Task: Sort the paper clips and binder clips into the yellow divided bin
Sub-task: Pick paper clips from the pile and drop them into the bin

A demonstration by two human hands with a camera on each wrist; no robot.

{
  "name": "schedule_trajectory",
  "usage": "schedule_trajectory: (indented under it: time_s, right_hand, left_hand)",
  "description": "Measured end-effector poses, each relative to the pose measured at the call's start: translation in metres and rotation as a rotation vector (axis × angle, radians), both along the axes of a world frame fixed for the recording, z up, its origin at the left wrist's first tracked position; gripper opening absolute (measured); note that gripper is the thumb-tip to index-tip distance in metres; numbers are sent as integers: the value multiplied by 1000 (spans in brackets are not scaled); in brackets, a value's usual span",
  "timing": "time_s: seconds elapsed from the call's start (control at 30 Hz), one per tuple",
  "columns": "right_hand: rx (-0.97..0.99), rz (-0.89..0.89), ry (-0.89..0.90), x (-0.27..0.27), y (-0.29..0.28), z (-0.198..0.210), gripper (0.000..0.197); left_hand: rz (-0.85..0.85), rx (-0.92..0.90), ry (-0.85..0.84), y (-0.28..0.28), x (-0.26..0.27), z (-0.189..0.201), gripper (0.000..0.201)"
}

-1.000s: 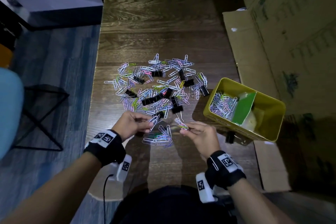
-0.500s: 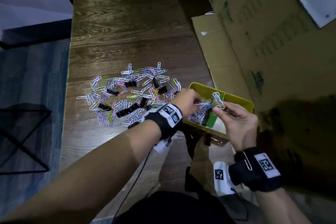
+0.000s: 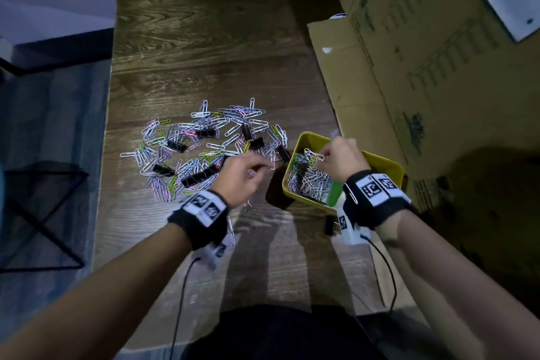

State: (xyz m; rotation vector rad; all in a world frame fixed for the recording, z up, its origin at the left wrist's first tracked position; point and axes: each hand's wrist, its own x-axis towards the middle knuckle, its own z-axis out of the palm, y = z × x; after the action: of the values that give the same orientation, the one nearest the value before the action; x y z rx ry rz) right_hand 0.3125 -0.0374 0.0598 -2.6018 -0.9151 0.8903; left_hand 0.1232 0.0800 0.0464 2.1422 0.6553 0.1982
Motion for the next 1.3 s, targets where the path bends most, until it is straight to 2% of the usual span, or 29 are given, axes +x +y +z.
schedule_trajectory:
  time_s: [0.1,0.17,0.23,0.33,0.4,0.43,0.57,0.7,0.77,0.83,0.9,0.97,1.03,1.1,1.3]
  right_hand:
    - [-50,79,-21,-2,7,-6,37]
    - [-52,87,-26,-6,7,-6,43]
    - [34,83,-90,-15,5,0,36]
    - [339,120,-212,-47,2,10,20]
    - [479,249,-191,-76,2,14,17]
    - [484,348,-144,-91,2,12,17]
    - [226,690,36,-144,1,-13,27]
    - [-14,752,57,-181,-6,-50,62]
    - [-76,727,65,-193,-8,-60,78]
    - [-121,677,72,-203,-7,-66,93]
    - [-153,617,83,-211,-2,-69,105]
    - [-155,602,52,-219,4,-74,112]
    - [-163,662,-23,-228,10,-76,108]
    - [-152,703,-48,-236,15,-78,92]
    - [-46,691,-3,-235,18,-74,49]
  left_hand:
    - [17,-26,346,19,-53,-15,17]
    - [-26,31,451,22,-82,-23,18]
    - [-52,74,435,22,-99,-31,22]
    - [-28,110,365,25,-105,-44,29]
    - [-40,163,331,27,-102,-51,32]
    - [-62,189,318,25,-100,-52,33]
    - [-262,308,322,5,-114,-60,32]
    - [-402,442,483,-10,-151,-67,43]
    - [-336,447,440,-9,-168,-64,51]
    - [-115,389,444,-3,-184,-60,54]
    - [155,275,540,0,-197,-58,54]
    - [289,172,644,-1,-203,-60,58]
    - [318,99,692,-8,-195,-60,61]
    - [323,63,668,-20,-180,-57,60]
    - [168,67,625,-44,-151,-57,65]
